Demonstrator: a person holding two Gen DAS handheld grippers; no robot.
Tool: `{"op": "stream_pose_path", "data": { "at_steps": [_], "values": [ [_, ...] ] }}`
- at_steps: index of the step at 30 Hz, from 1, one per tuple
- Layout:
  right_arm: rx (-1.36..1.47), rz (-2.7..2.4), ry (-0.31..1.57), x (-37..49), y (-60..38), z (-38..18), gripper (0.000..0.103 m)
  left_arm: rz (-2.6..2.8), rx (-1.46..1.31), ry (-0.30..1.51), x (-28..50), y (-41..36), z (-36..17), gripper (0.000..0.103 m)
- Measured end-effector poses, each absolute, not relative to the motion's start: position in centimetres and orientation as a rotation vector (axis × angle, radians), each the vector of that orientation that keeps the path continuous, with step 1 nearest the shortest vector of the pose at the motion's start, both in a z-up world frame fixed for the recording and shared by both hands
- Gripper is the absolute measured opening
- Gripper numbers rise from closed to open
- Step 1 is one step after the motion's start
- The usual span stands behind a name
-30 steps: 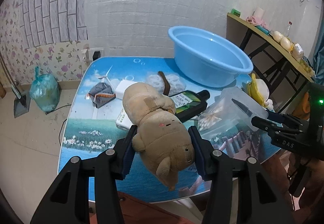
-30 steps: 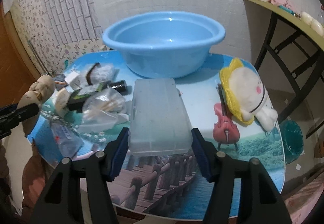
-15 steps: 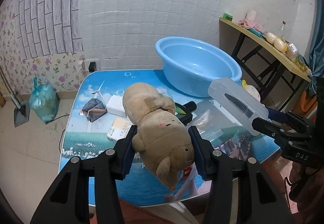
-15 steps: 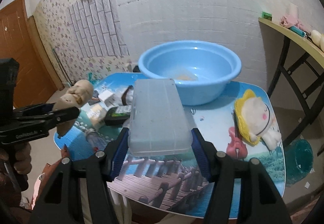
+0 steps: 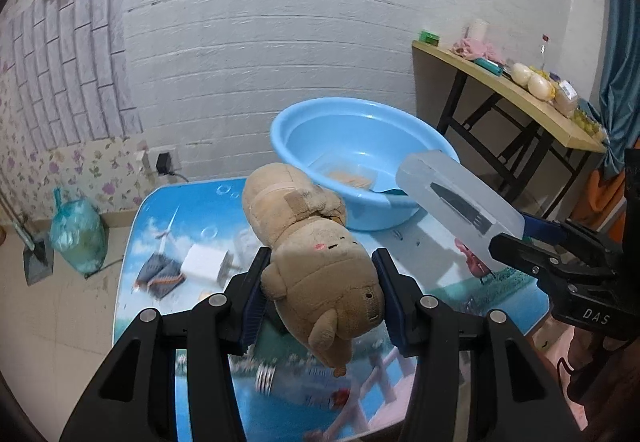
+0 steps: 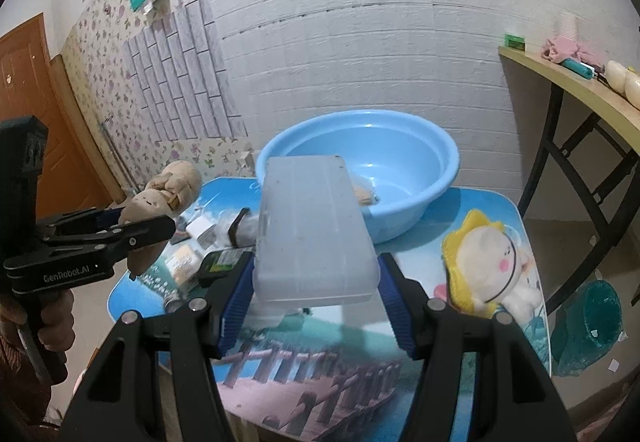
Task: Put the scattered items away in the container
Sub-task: 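Carry the teddy bear and clear box into the blue basin and release both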
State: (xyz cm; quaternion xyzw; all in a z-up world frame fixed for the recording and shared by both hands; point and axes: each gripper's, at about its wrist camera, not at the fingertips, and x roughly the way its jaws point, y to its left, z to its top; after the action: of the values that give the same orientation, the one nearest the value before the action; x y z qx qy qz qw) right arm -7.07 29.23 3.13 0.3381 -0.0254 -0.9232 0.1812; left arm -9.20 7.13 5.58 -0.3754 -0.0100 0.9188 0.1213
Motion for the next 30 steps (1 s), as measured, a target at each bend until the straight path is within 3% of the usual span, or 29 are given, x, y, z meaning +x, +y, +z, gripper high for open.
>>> {"op": "stream_pose_path", "data": {
  "at_steps": [30],
  "values": [
    [0.926, -2.640, -0.124, -17.0, 31.6, 1.3, 0.060, 2.595, -1.114, 0.162, -20.4, 14.5, 4.3, 0.050]
  ]
}}
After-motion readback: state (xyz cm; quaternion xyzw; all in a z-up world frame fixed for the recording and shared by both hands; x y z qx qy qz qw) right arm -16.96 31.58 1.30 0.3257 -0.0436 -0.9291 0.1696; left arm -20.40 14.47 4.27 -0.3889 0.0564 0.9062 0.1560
